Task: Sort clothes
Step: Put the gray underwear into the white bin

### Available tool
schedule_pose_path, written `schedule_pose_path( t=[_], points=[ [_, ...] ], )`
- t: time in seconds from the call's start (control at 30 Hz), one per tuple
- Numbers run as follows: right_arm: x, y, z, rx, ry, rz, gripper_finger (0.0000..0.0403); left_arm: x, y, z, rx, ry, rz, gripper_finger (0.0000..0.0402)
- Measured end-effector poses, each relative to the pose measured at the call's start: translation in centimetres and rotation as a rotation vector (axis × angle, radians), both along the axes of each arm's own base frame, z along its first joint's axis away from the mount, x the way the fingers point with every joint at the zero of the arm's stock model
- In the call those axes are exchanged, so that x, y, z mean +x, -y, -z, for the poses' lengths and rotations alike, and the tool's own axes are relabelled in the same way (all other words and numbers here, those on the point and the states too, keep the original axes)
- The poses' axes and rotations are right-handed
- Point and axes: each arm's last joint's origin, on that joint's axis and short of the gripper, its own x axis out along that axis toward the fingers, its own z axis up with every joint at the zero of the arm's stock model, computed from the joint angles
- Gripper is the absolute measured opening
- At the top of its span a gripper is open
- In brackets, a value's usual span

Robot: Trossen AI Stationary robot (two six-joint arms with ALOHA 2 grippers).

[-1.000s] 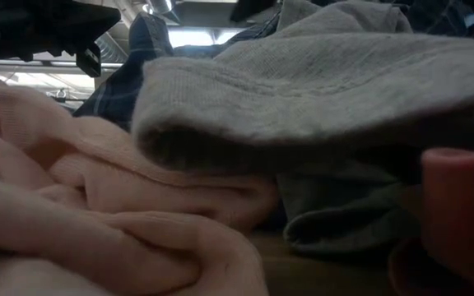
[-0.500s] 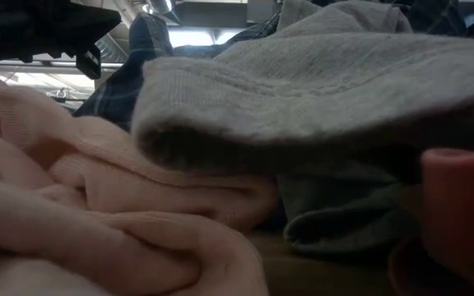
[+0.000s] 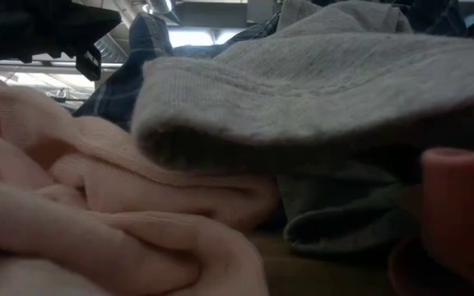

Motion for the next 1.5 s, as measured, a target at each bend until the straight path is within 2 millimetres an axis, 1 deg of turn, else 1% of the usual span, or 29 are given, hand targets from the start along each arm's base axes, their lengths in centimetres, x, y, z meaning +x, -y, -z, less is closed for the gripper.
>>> schedule_pose_path(
  t=[0.1, 0.23, 0.37, 0.47, 0.6, 0.67, 0.77, 0.93, 0.97, 1.03, 1.07, 1.17, 1.23, 1.3, 1.4, 1.5],
  points=[
    [0.1, 0.0, 2.2, 0.002, 0.002, 0.000, 0.0238, 0.0, 0.0, -0.2, -0.001, 0.018, -0.001, 0.0000],
    [0.2, -0.1, 3.9, 0.010, 0.029, -0.021, 0.0238, -0.1, 0.0, -0.2, 0.021, 0.024, -0.007, 0.0000],
    [0.3, 0.0, 5.0, -0.006, 0.058, -0.033, 0.0238, -0.1, -0.1, -0.2, 0.035, 0.022, -0.041, 0.0000],
    [0.2, 0.4, 5.7, -0.032, 0.048, -0.022, 0.0238, -0.1, -0.1, -0.2, 0.032, 0.021, -0.055, 0.0000],
    [0.4, 0.9, 6.2, -0.074, 0.069, 0.009, 0.0229, -0.1, -0.1, -0.2, 0.032, 0.021, -0.055, 0.0000],
    [0.7, 1.1, 6.3, -0.080, 0.095, 0.022, 0.0209, -0.1, -0.1, -0.2, 0.032, 0.021, -0.055, 0.0000],
    [0.9, 1.4, 6.6, -0.080, 0.098, 0.008, 0.0163, -0.1, -0.1, -0.2, 0.032, 0.021, -0.055, 0.0000],
    [0.9, 1.5, 6.7, -0.114, 0.105, -0.025, 0.0058, -0.1, -0.1, -0.2, 0.031, 0.020, -0.055, 0.0000],
    [1.0, 1.4, 6.4, -0.133, 0.109, -0.038, 0.0034, -0.1, -0.1, -0.2, 0.029, 0.020, -0.055, 0.0000],
    [1.2, 1.3, 5.4, -0.160, 0.126, -0.053, 0.0016, -0.1, -0.1, -0.2, 0.027, 0.020, -0.054, 0.0000],
    [1.3, 1.3, 4.6, -0.171, 0.142, -0.052, 0.0019, -0.1, -0.1, -0.2, 0.028, 0.020, -0.054, 0.0000],
    [1.7, 1.2, 1.7, -0.208, 0.189, -0.038, 0.0046, -0.1, -0.1, -0.2, 0.028, 0.020, -0.054, 0.0000],
    [1.9, 1.2, -0.2, -0.232, 0.218, -0.033, 0.0054, -0.1, -0.1, -0.2, 0.028, 0.020, -0.054, 0.0000],
    [2.1, 1.4, -2.1, -0.255, 0.246, -0.032, 0.0047, -0.1, -0.1, -0.2, 0.028, 0.020, -0.054, 0.0000],
    [2.4, 2.0, -5.2, -0.264, 0.296, -0.016, 0.0023, -0.1, -0.1, -0.2, 0.028, 0.020, -0.054, 0.0000],
    [2.7, 3.1, -8.1, -0.269, 0.344, 0.007, 0.0014, -0.1, -0.1, -0.2, 0.028, 0.020, -0.054, 0.0000]
  ],
)
